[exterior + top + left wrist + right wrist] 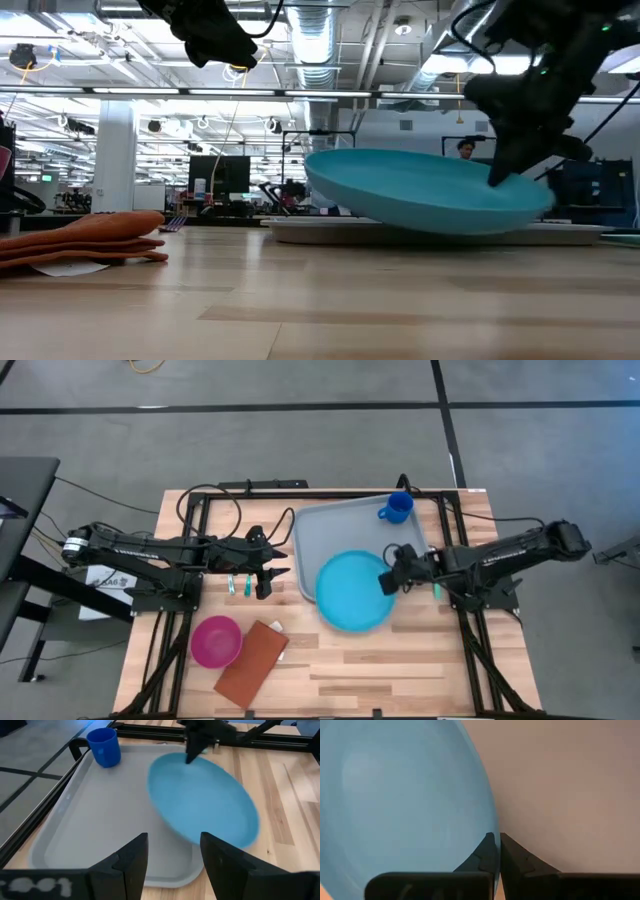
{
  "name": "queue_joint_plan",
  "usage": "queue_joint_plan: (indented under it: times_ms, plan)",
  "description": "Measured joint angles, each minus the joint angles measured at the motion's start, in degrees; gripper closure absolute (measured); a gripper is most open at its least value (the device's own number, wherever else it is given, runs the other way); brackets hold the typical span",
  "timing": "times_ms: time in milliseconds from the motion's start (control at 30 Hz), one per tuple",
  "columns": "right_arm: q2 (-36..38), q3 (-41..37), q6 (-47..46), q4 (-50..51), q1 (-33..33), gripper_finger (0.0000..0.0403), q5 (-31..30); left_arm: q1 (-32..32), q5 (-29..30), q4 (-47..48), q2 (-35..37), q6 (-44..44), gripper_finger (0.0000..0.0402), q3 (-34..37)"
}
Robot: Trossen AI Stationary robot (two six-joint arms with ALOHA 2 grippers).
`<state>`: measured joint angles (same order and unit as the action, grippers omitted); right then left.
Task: Set up tray
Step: Put the blue plate to the bottom of the the blue cup on the gray serving tray
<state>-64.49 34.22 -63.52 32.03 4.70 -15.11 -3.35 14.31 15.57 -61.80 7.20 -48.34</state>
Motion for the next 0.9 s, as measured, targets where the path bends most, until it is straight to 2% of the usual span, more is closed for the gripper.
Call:
queue_joint_plan:
  times_ms: [300,467,600,900]
  plan:
    - [0.0,0.0,-2.5,-1.0,-13.4,0.04,2.0,0.0,0.0,0.0,0.0,0.0,0.0231,0.0]
    - [0.0,0.0,-2.5,-1.7,-19.0,0.04,8.0,0.0,0.0,0.0,0.0,-0.3,0.0231,0.0]
    - [-0.5,0.0,-2.6,-0.6,-20.9,0.0399,9.4,0.0,0.0,0.2,0.0,-0.4,0.0231,0.0]
    - [-5.2,0.0,-3.8,-1.9,-21.7,0.0399,7.5,0.0,0.0,0.4,-0.1,-0.5,0.0231,0.0]
